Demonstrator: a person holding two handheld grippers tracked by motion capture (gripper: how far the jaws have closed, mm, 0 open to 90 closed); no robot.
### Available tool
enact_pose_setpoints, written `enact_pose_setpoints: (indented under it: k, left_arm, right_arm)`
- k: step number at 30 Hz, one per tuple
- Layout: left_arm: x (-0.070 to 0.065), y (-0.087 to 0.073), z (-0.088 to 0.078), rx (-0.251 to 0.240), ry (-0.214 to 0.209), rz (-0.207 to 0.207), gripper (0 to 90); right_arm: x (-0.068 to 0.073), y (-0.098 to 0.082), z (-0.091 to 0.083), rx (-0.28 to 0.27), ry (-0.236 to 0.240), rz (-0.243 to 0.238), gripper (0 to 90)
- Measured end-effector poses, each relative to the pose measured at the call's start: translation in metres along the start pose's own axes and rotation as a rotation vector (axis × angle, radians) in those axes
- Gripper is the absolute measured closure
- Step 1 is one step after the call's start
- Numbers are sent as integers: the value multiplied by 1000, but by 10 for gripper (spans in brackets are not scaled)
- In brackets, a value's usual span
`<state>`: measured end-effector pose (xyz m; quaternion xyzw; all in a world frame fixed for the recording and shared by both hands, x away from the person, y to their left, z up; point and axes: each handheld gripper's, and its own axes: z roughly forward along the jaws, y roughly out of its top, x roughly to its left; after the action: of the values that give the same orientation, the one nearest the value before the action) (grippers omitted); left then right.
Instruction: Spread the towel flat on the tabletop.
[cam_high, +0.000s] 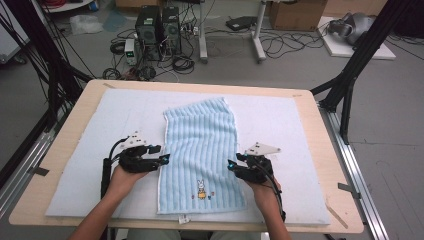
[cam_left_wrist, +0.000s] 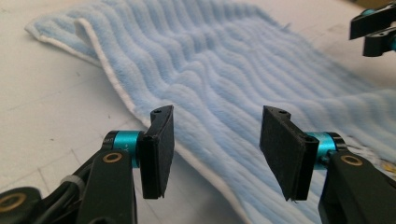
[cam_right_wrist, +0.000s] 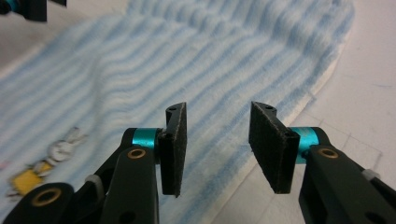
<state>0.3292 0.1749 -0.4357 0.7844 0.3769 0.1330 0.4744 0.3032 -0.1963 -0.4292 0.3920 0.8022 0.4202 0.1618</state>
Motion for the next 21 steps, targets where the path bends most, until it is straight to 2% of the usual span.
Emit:
enact_pose_setpoints:
  k: [3, 4, 5, 6, 7, 8, 9, 11, 13, 18, 21]
  left_arm:
    - [0, -4, 11, 58, 8, 19, 467]
    - [-1, -6, 14, 81, -3, 32, 479]
    - [-2, -9, 16, 102, -12, 44, 529]
    - [-5, -9, 16, 102, 11, 69, 592]
    - [-8, -10, 15, 108, -8, 96, 655]
    - [-11, -11, 15, 108, -25, 121, 794]
    - [-14, -12, 13, 114, -30, 138, 838]
    - [-18, -15, 9, 126, -79, 118, 855]
    - [-21, -19, 2, 137, -107, 118, 856]
    - [-29, -29, -16, 160, -171, 132, 856]
    - [-33, -33, -23, 175, -207, 146, 857]
  right_arm:
    - [3, -3, 13, 61, 2, -23, 617]
    - [5, -4, 16, 92, 2, -44, 648]
    - [7, -5, 19, 127, -1, -59, 671]
    - [8, -6, 19, 117, 5, -62, 732]
    - [8, -7, 18, 120, 15, -59, 784]
    - [8, -7, 17, 126, 24, -55, 833]
    - [8, -7, 16, 133, 44, -59, 868]
    - [12, -9, 12, 144, 64, -85, 871]
    - [15, -12, 7, 157, 92, -103, 872]
    - [24, -22, -9, 183, 152, -103, 872]
    - [34, -30, -19, 196, 179, -122, 872]
